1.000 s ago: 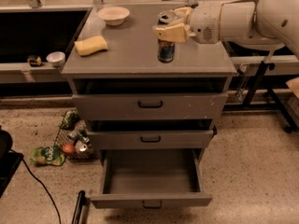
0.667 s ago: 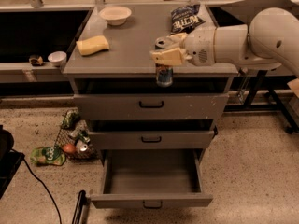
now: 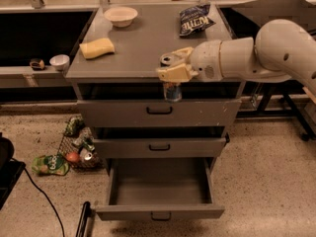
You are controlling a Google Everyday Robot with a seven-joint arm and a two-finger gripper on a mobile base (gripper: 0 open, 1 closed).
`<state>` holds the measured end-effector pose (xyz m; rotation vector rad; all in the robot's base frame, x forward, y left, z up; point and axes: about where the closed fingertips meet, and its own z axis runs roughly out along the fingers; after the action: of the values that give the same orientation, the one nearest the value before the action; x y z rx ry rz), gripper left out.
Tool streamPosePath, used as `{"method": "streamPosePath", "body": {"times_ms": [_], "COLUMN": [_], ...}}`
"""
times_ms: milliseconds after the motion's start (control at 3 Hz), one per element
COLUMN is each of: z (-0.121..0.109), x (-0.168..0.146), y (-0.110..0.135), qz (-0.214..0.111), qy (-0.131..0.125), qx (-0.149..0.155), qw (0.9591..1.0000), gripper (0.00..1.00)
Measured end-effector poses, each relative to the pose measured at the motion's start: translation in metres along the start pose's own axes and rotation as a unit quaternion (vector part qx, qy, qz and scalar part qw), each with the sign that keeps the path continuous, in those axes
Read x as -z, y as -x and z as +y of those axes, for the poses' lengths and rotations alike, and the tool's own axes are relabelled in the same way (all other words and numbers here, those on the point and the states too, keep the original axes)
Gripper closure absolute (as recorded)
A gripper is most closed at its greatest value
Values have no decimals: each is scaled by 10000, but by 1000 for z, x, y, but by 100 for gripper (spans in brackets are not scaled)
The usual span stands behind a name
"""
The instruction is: Place redbull can into bottom drawer
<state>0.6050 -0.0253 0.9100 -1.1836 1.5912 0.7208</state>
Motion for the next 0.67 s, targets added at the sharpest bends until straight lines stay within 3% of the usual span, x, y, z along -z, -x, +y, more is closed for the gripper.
{"method": "streamPosePath", "body": {"times_ms": [333,667], "z": [31,65], "x": [-9,-22], "y": [-40,-98], "qz": [223,212], "qy": [-102,-242], "qx": [-132,-541], "qw": [9996,9980], "gripper": [100,100]}}
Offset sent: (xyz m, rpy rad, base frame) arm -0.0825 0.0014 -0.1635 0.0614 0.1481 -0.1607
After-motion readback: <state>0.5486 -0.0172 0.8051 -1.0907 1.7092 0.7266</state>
